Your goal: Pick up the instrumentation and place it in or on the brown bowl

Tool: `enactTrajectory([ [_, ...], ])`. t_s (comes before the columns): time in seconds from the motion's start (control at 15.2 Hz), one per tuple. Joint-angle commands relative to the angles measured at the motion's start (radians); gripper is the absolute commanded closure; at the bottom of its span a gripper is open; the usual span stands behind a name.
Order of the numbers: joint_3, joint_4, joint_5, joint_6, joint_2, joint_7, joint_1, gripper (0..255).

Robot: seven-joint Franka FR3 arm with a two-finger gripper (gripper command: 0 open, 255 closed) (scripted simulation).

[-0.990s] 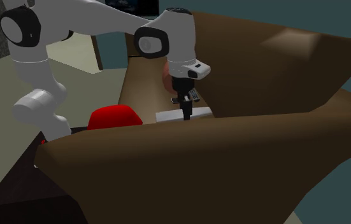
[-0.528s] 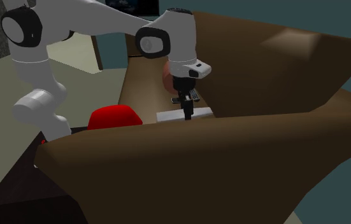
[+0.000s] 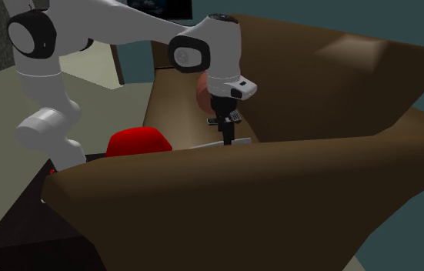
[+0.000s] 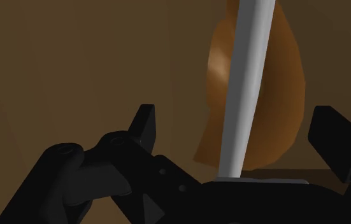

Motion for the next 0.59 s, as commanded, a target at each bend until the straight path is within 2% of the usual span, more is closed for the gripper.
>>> enactTrajectory([
  [0.0,-0.017,0.006,-0.073,-0.009,0.036,-0.003,-0.003,0],
  [0.07,-0.019,0.029,-0.074,-0.034,0.033,-0.003,-0.002,0],
  [0.53,-0.046,0.029,-0.067,-0.035,0.034,-0.007,0.022,0],
])
